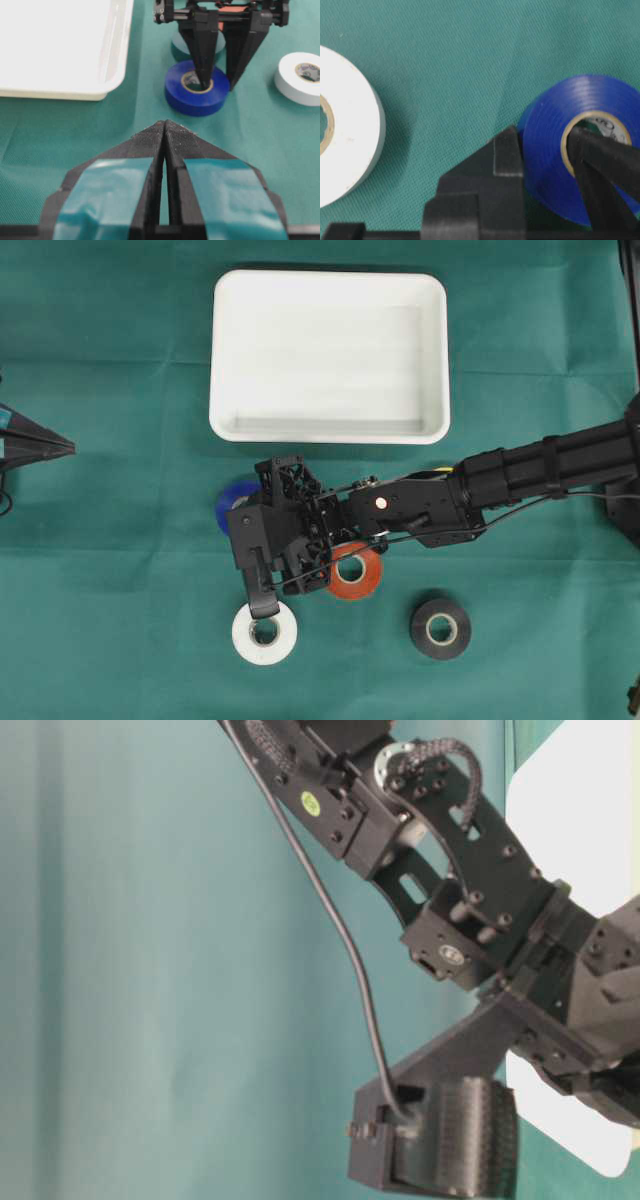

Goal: Put the tape into the white case with the right arm.
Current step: 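Lower the right gripper and grasp the blue tape roll, then lift the blue tape and carry it into the white tray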

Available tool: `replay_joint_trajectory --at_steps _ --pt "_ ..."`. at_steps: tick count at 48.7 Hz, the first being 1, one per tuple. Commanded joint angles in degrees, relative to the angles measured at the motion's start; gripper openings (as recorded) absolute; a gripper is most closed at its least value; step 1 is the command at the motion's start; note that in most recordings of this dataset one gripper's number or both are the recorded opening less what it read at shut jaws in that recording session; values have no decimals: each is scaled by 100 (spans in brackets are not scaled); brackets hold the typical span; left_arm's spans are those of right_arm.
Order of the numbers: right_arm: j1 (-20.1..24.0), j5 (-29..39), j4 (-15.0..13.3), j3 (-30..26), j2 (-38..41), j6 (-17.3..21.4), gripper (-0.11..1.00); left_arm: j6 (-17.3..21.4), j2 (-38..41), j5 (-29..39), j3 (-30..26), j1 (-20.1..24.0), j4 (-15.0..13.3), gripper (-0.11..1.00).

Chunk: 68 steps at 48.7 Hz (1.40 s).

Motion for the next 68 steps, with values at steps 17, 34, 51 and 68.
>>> replay_joint_trajectory --at_steps 17,34,51,68 --pt "88 97 -9 -149 -589 9 3 0 53 -53 -53 -9 0 1" --pt "114 439 -9 -202 -914 9 3 -9 44 -53 -53 0 0 1" --pt "-237 598 -53 -202 -967 0 3 0 44 -53 -53 -9 0 1" --pt "-1020 650 -466 -202 -1081 0 3 0 53 -53 -53 -9 0 1"
